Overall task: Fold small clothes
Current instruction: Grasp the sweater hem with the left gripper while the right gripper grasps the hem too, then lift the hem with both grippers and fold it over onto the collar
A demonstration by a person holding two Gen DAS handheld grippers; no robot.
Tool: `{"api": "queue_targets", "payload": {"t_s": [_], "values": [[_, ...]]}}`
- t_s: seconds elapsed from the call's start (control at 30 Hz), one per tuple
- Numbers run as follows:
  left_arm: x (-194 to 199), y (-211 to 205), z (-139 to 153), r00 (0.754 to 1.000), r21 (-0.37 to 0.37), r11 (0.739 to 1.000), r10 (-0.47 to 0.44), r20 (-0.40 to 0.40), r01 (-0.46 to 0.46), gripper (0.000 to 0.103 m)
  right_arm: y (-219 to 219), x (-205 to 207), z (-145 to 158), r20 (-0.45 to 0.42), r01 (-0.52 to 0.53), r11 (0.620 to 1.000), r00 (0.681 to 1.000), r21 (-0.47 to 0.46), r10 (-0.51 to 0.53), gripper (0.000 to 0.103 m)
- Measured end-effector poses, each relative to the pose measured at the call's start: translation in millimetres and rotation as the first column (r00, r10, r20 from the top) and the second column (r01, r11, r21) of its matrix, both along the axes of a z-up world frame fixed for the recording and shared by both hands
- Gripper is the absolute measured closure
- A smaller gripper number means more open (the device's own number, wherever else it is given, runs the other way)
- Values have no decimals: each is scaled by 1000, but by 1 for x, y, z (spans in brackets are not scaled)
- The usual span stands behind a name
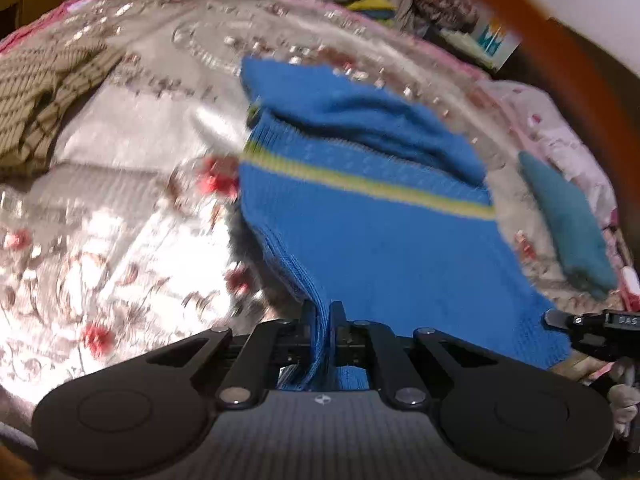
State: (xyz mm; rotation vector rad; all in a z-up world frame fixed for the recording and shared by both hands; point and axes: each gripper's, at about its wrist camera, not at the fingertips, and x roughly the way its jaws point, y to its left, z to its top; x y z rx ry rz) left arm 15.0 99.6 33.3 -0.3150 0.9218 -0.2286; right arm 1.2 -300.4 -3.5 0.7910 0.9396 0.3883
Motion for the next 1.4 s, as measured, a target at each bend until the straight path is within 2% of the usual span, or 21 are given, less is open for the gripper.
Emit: {"api": "queue_targets", "payload": {"t_s": [0.2,0.33,0.5,0.7,0.93,1.07,1.4], "values": [[5,-1,38,995,-51,999,-4,104,9,90,-2,-4,20,80,56,993,995,103,-64,94],[14,3,50,988,-87,996,4,152,9,90,0,-1,36,122,83,987,988,135,-99,94],[28,16,55,983,-197,980,44,179,-8,90,0,15,51,134,115,979,981,169,-139,94],[58,23,52,979,-270,962,88,185,-36,90,-5,47,58,158,141,956,970,258,-186,94],[115,30,46,969,-338,938,147,199,-73,90,0,110,60,166,162,925,959,343,-229,94],[143,38,39,965,-351,932,168,202,-88,90,3,146,58,164,179,916,954,359,-251,94],[194,60,9,960,-368,915,235,151,-166,91,9,213,43,127,231,917,950,326,-285,94]]}}
